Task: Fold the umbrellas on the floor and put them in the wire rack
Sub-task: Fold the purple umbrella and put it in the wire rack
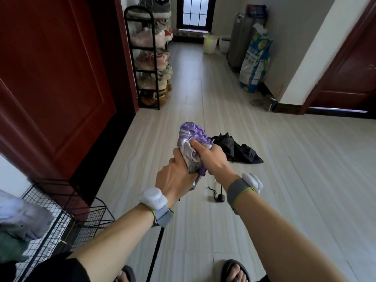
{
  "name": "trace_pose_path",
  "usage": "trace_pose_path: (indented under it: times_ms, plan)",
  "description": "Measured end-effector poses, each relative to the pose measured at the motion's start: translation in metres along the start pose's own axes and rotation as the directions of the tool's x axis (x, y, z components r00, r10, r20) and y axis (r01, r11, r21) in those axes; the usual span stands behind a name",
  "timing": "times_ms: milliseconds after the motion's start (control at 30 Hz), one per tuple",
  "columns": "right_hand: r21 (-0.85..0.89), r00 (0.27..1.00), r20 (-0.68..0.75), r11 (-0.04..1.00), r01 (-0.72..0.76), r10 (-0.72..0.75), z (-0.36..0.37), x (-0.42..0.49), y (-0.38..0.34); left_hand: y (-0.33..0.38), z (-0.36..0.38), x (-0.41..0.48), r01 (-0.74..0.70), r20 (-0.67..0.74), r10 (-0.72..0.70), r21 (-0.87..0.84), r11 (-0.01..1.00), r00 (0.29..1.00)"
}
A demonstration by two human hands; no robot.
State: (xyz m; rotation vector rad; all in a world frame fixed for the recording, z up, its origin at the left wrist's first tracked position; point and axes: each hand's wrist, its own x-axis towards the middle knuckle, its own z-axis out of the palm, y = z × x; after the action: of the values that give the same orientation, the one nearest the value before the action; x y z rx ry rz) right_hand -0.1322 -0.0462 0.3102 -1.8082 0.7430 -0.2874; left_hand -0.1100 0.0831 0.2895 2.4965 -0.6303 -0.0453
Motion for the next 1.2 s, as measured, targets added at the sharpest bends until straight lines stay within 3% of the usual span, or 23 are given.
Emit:
trace_pose_path:
  times_ms: [167,233,300,367,433,500,567,667,767,833,933,1000,1100,1200]
  plan:
    - [-0.069,0.986,-0.143,0.994,0.079,-0.088,-0.01,0.002,0.001,-0.008,-0.002,-0.009,-0.069,0.014,0.071,-0.093,0.993,0.997]
    - [-0.024,0.974,-0.217,0.998,0.059,-0.063,-0.011,0.003,0.002,-0.007,-0.006,-0.01,-0.031,0.083,0.055,-0.267,0.963,0.995]
    - [0.03,0.972,-0.231,0.998,0.048,-0.04,-0.01,0.003,0.001,-0.007,-0.01,-0.006,0.067,0.186,0.046,-0.56,0.826,0.981]
    - [0.058,0.985,-0.17,0.997,0.045,-0.034,-0.007,0.0,0.001,-0.011,-0.01,0.001,0.125,0.218,0.034,-0.673,0.729,0.975]
    - [0.042,0.995,-0.091,0.998,0.045,-0.041,-0.008,-0.005,-0.001,-0.014,-0.009,0.004,0.122,0.191,0.004,-0.647,0.752,0.982]
    - [-0.018,0.999,-0.033,0.999,0.037,-0.037,-0.008,-0.007,-0.003,-0.016,-0.009,0.004,0.082,0.161,0.002,-0.511,0.856,0.987]
    - [-0.066,0.999,-0.032,0.998,-0.011,0.009,-0.01,-0.007,-0.003,-0.015,-0.009,0.003,0.01,0.155,0.052,-0.372,0.928,0.987]
    - [-0.074,0.994,-0.028,0.992,-0.103,0.102,-0.009,-0.004,-0.001,-0.017,-0.003,0.0,-0.103,0.118,0.138,-0.261,0.96,0.983]
    - [-0.073,0.993,0.0,0.99,-0.12,0.12,-0.014,-0.005,-0.001,-0.015,0.002,0.003,-0.001,0.165,0.045,-0.254,0.967,0.985]
    - [-0.038,0.993,0.021,0.993,-0.116,0.117,-0.02,-0.007,-0.004,-0.014,-0.003,0.013,0.145,0.204,-0.067,-0.396,0.907,0.977]
    - [0.084,0.987,0.074,0.985,-0.152,0.145,-0.027,-0.007,-0.008,-0.02,-0.014,0.032,0.231,0.237,-0.096,-0.646,0.727,0.967]
    - [0.088,0.954,0.242,0.976,-0.201,0.175,-0.03,-0.012,-0.011,-0.024,-0.02,0.04,0.295,0.297,-0.11,-0.705,0.645,0.949]
    - [-0.015,0.891,0.436,0.991,-0.134,0.127,-0.032,-0.017,-0.014,-0.034,-0.017,0.043,0.364,0.369,-0.123,-0.704,0.61,0.921]
    - [0.065,0.911,0.407,0.993,-0.1,0.065,-0.031,-0.015,-0.016,-0.039,-0.014,0.043,0.361,0.383,-0.109,-0.685,0.633,0.917]
